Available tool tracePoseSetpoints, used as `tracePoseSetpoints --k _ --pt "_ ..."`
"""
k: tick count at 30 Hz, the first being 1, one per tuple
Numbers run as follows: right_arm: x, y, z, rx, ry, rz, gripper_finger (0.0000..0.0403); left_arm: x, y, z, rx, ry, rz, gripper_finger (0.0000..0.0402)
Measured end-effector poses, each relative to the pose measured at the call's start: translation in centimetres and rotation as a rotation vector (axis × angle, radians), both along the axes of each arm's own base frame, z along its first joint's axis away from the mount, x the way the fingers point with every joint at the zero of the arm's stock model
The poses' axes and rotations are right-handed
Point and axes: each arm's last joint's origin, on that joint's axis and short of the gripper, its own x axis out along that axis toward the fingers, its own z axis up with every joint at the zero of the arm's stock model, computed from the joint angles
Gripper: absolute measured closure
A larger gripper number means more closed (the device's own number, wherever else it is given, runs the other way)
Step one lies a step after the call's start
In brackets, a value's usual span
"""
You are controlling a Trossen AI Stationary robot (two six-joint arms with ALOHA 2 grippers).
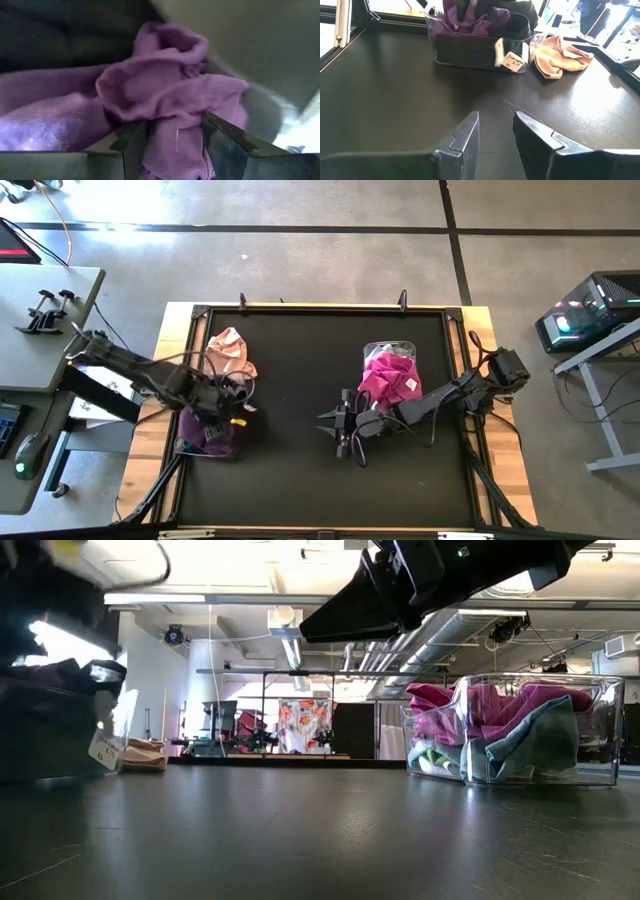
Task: Sort towels by color in basket
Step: Put the violet towel into the left transparent bin, then put the light orange towel into the right transparent bin
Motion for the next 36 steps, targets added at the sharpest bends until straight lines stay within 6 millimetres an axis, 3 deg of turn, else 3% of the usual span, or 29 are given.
tracePoseSetpoints --k 9,12,15,20,27,32,36 --pt "0.0 0.0 0.0 0.000 -0.001 0.000 0.0284 0.9 0.9 9.3 0.013 -0.249 -0.091 0.0225" --pt "0.0 0.0 0.0 -0.005 0.000 0.002 0.0284 1.3 1.9 11.8 0.134 -0.364 -0.080 0.0225" --pt "0.0 0.0 0.0 -0.020 0.000 0.008 0.0284 2.1 3.5 12.9 0.324 -0.402 -0.032 0.0225" --pt "0.0 0.0 0.0 -0.017 -0.001 0.006 0.0284 4.4 6.7 11.6 0.501 -0.268 0.034 0.0224" --pt "0.0 0.1 0.0 -0.010 0.001 0.024 0.0284 8.0 11.8 6.8 0.519 0.074 0.006 0.0224" --pt "0.0 0.1 0.0 -0.010 0.001 0.024 0.0284 8.3 15.9 3.8 0.473 0.301 0.029 0.0216" --pt "0.0 0.1 0.0 -0.012 0.003 0.025 0.0284 7.6 19.1 2.3 0.432 0.358 0.097 0.0190"
